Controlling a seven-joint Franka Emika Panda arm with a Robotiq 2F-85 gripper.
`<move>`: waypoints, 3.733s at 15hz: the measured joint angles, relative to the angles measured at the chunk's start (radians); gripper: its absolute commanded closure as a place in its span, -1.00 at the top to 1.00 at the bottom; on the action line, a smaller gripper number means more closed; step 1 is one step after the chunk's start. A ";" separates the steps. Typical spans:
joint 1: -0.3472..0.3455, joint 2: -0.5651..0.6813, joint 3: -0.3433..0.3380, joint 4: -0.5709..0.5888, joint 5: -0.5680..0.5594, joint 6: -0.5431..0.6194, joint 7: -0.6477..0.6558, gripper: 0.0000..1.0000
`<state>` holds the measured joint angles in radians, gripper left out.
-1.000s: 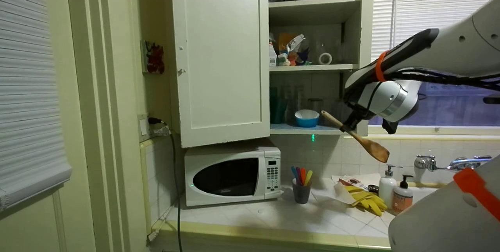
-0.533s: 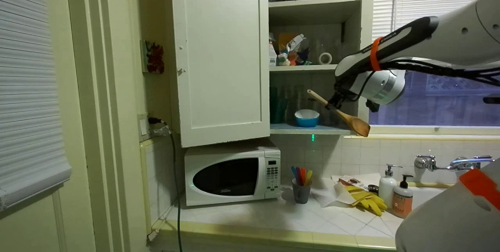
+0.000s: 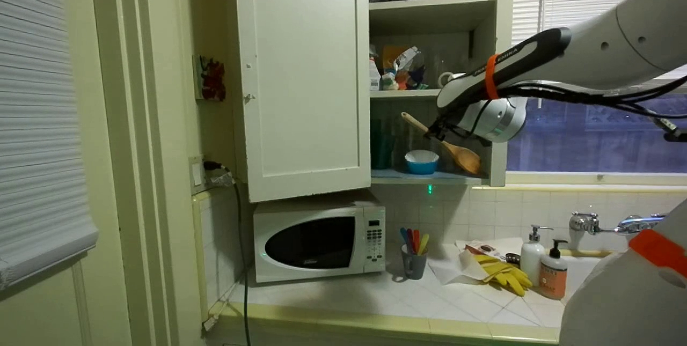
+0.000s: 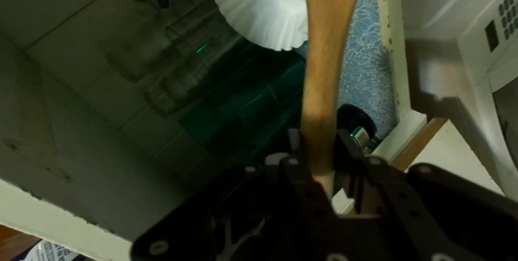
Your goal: Put the wooden spoon on the bottom shelf.
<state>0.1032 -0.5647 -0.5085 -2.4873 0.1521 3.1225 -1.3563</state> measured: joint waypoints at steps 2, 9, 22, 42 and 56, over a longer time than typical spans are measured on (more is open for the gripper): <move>0.004 0.038 -0.001 0.000 0.000 0.068 0.004 -0.88; 0.020 0.206 -0.033 0.009 -0.005 0.283 0.019 -0.88; -0.051 0.451 0.022 0.122 -0.132 0.385 0.089 -0.88; -0.079 0.597 0.022 0.245 -0.089 0.391 0.067 1.00; -0.066 0.570 0.027 0.244 -0.060 0.391 0.061 -0.61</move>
<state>0.0375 0.0056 -0.4812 -2.2433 0.0921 3.5136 -1.2953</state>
